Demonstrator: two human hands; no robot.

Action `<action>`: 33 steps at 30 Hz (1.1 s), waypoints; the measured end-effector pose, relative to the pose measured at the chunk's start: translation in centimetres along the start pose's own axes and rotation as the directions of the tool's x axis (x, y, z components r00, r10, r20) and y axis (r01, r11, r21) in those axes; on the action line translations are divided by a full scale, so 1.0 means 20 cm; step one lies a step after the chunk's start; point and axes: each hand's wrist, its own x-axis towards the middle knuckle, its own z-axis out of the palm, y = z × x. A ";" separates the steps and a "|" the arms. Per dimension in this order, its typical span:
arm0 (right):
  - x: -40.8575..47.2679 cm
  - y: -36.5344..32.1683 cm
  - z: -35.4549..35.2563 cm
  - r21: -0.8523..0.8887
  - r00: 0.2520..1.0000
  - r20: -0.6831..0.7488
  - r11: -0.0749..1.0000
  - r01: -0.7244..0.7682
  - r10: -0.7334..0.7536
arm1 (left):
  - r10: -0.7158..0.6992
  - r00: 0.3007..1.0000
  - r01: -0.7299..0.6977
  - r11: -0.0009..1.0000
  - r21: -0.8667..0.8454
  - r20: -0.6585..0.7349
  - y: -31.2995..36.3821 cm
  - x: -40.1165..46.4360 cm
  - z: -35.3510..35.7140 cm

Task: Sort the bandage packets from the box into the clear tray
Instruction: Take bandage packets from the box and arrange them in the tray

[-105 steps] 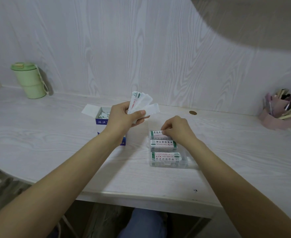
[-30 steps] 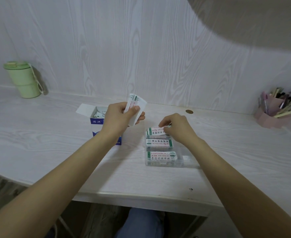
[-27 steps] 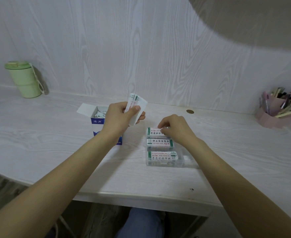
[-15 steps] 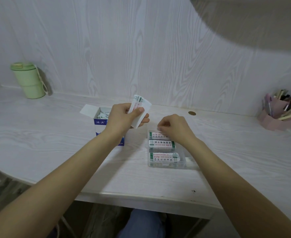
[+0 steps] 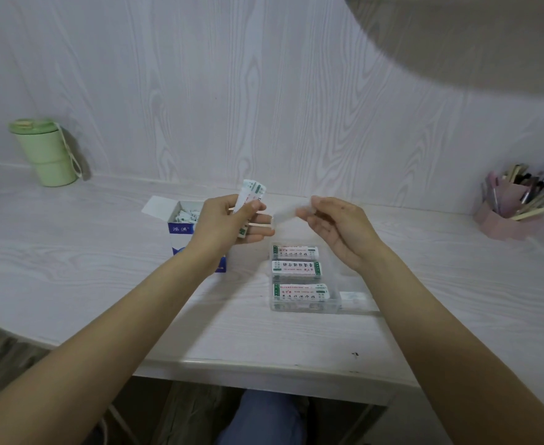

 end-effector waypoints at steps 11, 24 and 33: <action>0.07 0.09 -0.07 -0.883 0.982 0.017 0.459 0.103 -0.188 | 0.030 0.999 -0.030 0.999 0.026 0.016 -0.02 0.01 0.02; 0.08 0.14 -0.02 -0.990 0.982 0.138 -0.024 0.136 -0.128 | 0.043 0.999 -0.044 0.998 0.048 0.033 -0.01 0.00 0.04; 0.10 0.08 -0.03 -0.984 0.988 -0.051 -0.164 -0.075 -0.144 | 0.066 0.997 -0.067 0.997 0.025 0.044 0.00 -0.01 0.04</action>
